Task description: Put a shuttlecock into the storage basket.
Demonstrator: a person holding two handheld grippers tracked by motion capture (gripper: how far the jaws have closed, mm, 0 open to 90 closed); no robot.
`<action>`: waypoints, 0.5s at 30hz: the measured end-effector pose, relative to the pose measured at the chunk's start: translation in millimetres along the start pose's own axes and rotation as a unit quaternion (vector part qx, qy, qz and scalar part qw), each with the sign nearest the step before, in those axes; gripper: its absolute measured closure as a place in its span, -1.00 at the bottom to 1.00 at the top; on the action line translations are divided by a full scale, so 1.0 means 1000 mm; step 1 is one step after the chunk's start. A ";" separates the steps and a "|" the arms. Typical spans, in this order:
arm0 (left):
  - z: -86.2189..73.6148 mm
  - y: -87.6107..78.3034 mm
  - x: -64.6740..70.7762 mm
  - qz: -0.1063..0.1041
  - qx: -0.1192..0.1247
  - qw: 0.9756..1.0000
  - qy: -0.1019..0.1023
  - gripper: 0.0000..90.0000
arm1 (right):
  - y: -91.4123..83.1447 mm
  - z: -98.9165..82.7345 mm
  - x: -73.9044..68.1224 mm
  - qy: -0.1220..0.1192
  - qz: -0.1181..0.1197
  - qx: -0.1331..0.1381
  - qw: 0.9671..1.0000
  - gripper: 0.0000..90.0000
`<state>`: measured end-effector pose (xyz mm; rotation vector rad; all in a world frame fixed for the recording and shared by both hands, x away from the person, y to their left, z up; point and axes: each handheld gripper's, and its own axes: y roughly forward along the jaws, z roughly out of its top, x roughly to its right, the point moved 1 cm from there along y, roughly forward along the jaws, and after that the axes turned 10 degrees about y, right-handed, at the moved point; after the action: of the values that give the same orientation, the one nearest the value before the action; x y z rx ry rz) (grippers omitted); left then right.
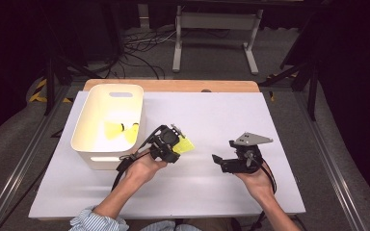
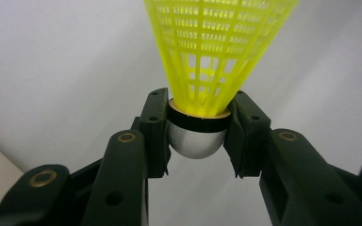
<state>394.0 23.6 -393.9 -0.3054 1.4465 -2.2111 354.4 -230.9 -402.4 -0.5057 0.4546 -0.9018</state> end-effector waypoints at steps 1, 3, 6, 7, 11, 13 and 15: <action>0.000 0.000 0.000 -0.002 0.000 1.000 -0.004 0.43 | -0.002 -0.002 0.000 0.000 -0.002 0.001 1.000 -0.65; -0.001 -0.001 -0.001 -0.002 -0.002 1.000 -0.003 0.43 | -0.006 -0.006 0.001 -0.003 -0.007 0.005 1.000 -0.67; -0.003 -0.002 -0.001 -0.001 -0.002 1.000 -0.009 0.43 | -0.012 -0.013 0.003 -0.003 -0.012 0.013 1.000 -0.69; -0.003 -0.002 -0.001 -0.001 -0.002 1.000 -0.009 0.43 | -0.014 -0.015 0.003 0.000 -0.011 0.017 1.000 -0.69; -0.004 -0.004 -0.002 -0.003 -0.002 1.000 -0.015 0.43 | -0.019 -0.020 0.006 0.004 -0.020 0.025 0.999 -0.70; -0.004 -0.005 -0.003 -0.002 -0.001 1.000 -0.018 0.43 | -0.021 -0.023 0.009 0.007 -0.021 0.032 0.999 -0.70; -0.005 -0.006 -0.003 -0.003 0.001 1.000 -0.021 0.43 | -0.023 -0.025 0.011 0.011 -0.022 0.041 0.999 -0.70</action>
<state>392.9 31.0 -390.2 -0.3542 1.4236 -2.1982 331.9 -257.3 -410.5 -0.4325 0.4261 -0.9650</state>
